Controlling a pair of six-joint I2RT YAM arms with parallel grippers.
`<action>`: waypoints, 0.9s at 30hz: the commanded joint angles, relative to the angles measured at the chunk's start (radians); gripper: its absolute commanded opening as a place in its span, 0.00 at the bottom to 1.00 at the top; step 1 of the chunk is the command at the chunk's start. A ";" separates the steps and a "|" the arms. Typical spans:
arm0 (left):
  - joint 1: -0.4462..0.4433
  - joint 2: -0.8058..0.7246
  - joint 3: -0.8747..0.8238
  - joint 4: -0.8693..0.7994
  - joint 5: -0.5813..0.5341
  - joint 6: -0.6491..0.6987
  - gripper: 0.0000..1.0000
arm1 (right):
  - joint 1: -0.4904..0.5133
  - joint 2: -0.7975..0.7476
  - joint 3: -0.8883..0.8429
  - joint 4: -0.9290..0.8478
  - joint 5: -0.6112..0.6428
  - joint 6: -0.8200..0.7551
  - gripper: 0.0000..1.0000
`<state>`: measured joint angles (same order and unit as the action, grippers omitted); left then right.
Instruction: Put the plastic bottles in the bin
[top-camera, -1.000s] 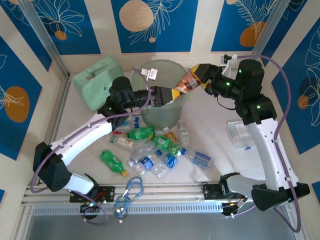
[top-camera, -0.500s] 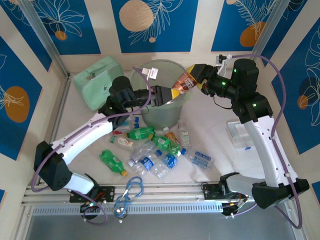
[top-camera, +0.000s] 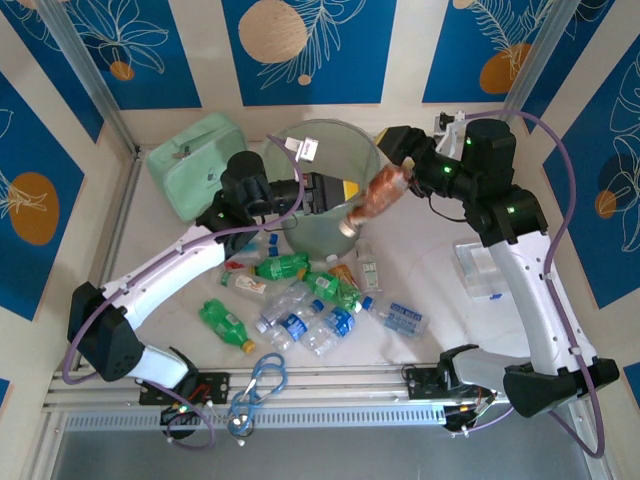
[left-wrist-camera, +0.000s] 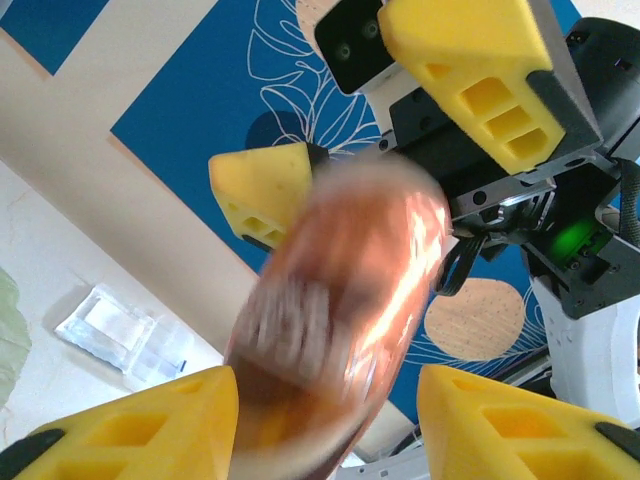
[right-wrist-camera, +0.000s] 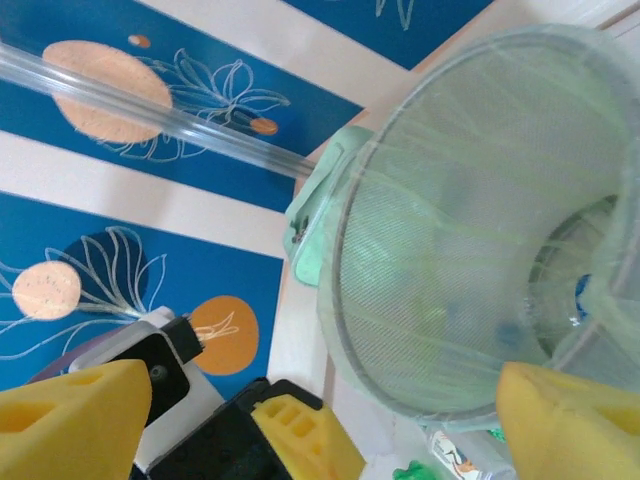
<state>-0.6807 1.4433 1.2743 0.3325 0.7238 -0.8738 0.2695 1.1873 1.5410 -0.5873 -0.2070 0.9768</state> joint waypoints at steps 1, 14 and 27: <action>0.035 -0.001 0.075 -0.048 0.000 0.055 0.47 | -0.031 -0.042 0.054 -0.116 0.077 -0.075 0.92; 0.142 -0.048 0.141 -0.470 -0.287 0.250 0.40 | -0.015 -0.085 -0.071 -0.520 0.351 -0.142 0.91; 0.212 -0.210 -0.067 -0.488 -0.317 0.223 0.42 | -0.173 0.003 -0.462 -0.700 0.534 0.044 0.88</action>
<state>-0.4713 1.2652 1.2201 -0.1204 0.4244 -0.6746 0.1253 1.1744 1.0824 -1.2381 0.2615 0.9592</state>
